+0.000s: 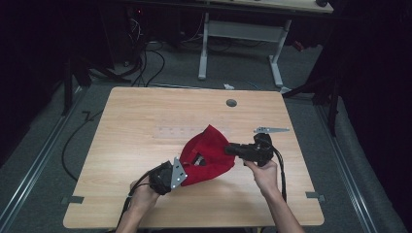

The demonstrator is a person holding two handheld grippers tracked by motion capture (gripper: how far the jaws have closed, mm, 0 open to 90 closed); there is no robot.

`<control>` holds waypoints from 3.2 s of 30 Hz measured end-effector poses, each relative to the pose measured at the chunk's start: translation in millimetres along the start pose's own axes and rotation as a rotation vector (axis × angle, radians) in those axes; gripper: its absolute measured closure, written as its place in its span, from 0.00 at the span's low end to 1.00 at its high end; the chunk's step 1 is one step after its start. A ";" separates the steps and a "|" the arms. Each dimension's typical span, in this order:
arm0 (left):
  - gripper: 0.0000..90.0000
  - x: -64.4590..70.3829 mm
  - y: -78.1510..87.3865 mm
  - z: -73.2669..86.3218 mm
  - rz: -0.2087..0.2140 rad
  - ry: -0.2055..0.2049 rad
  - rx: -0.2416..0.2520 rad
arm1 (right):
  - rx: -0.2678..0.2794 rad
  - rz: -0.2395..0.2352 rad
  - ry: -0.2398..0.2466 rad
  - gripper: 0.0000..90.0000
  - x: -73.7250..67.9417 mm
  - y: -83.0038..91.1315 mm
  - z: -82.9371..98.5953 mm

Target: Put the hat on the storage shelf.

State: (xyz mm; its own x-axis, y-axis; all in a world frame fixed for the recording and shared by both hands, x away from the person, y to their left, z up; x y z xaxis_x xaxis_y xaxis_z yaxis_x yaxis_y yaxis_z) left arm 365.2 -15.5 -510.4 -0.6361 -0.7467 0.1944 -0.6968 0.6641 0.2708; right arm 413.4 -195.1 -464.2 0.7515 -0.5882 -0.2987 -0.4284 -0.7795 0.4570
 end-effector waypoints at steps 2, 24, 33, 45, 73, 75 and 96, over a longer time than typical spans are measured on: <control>0.96 0.3 3.0 -1.7 0.000 -0.004 0.004 | 0.023 0.013 -0.003 0.66 1.6 5.8 -1.7; 0.95 -19.4 16.9 -23.8 0.000 0.173 0.070 | -0.053 0.253 0.027 0.51 47.5 12.9 54.6; 0.95 -30.7 20.0 -35.8 0.021 0.286 0.111 | -0.159 0.403 0.074 0.49 66.2 5.7 85.3; 0.95 -42.6 19.6 -49.3 0.018 0.367 0.140 | -0.227 0.528 0.128 0.45 78.4 2.8 103.3; 0.95 -92.5 36.7 -97.8 0.035 0.618 0.273 | -0.247 0.577 0.187 0.43 80.0 -5.8 105.4; 0.95 -97.2 36.1 -101.8 0.033 0.636 0.286 | -0.247 0.577 0.186 0.43 79.9 -5.8 105.4; 0.95 -141.6 11.4 -121.4 -0.054 0.660 0.325 | -0.247 0.574 0.187 0.42 79.9 -5.9 105.4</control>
State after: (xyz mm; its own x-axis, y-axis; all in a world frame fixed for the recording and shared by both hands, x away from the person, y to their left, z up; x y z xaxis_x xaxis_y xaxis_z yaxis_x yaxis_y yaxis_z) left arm 487.5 93.4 -420.4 -0.3379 -0.5777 0.7430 -0.8499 0.5265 0.0229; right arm 423.1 -260.2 -579.1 0.5215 -0.8315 0.1913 -0.6766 -0.2664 0.6865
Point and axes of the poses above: each handheld gripper's, and its own axes: y roughly backward along the jaws, z roughly out of its underside, x roughly to its right, the point moved 7 cm from there along -y, roughly forward along the jaws, and after that the axes turned 14 degrees about y, right-handed, at the moved point
